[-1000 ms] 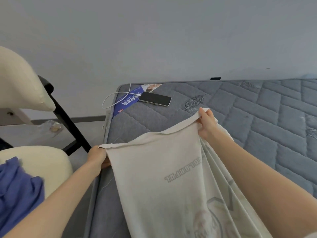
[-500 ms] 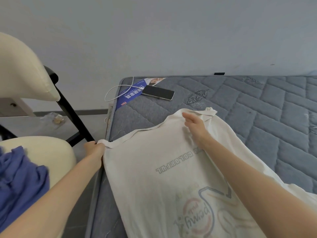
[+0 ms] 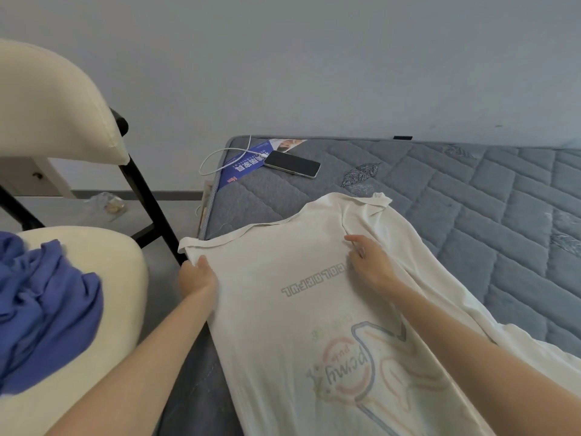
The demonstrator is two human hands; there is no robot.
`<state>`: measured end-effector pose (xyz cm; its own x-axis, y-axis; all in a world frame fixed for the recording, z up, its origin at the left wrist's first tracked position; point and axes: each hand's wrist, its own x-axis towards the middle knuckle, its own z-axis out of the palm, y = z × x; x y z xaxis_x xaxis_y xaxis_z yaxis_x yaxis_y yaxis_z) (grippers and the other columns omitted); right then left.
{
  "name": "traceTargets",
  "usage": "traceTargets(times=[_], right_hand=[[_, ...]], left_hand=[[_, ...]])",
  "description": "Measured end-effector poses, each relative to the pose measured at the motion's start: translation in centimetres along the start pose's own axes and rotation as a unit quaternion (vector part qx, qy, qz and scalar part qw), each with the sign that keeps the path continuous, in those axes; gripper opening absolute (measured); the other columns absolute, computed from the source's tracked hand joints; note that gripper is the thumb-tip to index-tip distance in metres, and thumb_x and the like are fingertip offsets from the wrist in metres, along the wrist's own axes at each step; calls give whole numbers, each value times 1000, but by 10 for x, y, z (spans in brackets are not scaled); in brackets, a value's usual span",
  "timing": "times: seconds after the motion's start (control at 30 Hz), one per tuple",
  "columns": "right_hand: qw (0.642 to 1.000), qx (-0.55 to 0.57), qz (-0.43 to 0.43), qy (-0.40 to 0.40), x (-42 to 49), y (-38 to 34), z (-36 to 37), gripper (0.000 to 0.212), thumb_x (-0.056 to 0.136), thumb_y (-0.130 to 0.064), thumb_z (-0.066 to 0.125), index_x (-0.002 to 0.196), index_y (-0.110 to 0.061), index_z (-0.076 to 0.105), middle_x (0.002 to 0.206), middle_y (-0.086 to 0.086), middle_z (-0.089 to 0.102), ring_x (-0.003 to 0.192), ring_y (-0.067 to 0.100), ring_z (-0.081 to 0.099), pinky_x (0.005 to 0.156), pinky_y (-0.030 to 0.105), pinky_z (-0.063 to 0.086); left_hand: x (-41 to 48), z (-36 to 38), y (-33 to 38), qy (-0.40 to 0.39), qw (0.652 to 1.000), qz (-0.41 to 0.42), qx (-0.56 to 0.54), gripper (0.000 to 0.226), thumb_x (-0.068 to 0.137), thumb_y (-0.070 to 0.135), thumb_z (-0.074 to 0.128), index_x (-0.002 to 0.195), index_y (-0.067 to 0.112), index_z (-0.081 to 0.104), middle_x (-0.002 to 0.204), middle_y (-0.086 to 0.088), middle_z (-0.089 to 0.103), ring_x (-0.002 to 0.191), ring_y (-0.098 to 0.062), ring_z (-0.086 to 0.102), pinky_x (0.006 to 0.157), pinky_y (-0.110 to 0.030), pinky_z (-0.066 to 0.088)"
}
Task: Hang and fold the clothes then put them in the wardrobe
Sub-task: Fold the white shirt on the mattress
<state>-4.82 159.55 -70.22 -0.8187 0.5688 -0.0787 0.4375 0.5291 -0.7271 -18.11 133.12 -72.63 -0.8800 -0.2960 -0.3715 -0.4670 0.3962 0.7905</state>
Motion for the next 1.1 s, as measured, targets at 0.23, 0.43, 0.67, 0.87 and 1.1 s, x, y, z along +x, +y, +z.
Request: traceTargets(times=[0.23, 0.43, 0.67, 0.87, 1.1], right_hand=[[990, -111, -74, -42, 8, -3, 27, 44, 99, -16, 41, 143, -21, 40, 153, 4, 30, 145, 23, 18, 118, 45, 8], [984, -150, -94, -19, 14, 8, 20, 38, 100, -16, 37, 135, -18, 50, 136, 6, 52, 132, 28, 38, 113, 43, 19], [984, -106, -35, 139, 38, 27, -19, 30, 97, -13, 41, 120, -14, 59, 123, 6, 59, 117, 26, 44, 95, 36, 33], [948, -264, 124, 125, 45, 69, -48, 36, 98, -27, 41, 129, -8, 45, 133, 10, 46, 124, 30, 37, 98, 41, 29], [919, -312, 114, 211, 54, 96, -59, 16, 100, -10, 33, 105, -6, 48, 112, 12, 50, 101, 31, 46, 78, 37, 32]], left_hand=[[22, -11, -11, 68, 994, 46, 70, 35, 103, 30, 31, 106, 0, 48, 115, -24, 55, 106, -38, 52, 77, -38, 34], [-1, -6, 6, 176, 964, 156, 126, 47, 84, 5, 59, 129, 7, 42, 131, -21, 40, 122, -38, 37, 96, -46, 28], [-83, 82, 17, -134, 824, 471, 283, 46, 100, 25, 34, 146, 23, 28, 155, -1, 18, 143, -19, 13, 115, -36, 9], [-94, 141, -1, -183, 766, 475, 393, 50, 101, 42, 16, 150, 37, 7, 160, 8, -1, 146, -15, -8, 113, -48, -14], [-82, 156, -7, -121, 772, 480, 400, 57, 90, 55, 3, 146, 48, 9, 159, 12, 1, 146, -16, -9, 101, -52, -29]])
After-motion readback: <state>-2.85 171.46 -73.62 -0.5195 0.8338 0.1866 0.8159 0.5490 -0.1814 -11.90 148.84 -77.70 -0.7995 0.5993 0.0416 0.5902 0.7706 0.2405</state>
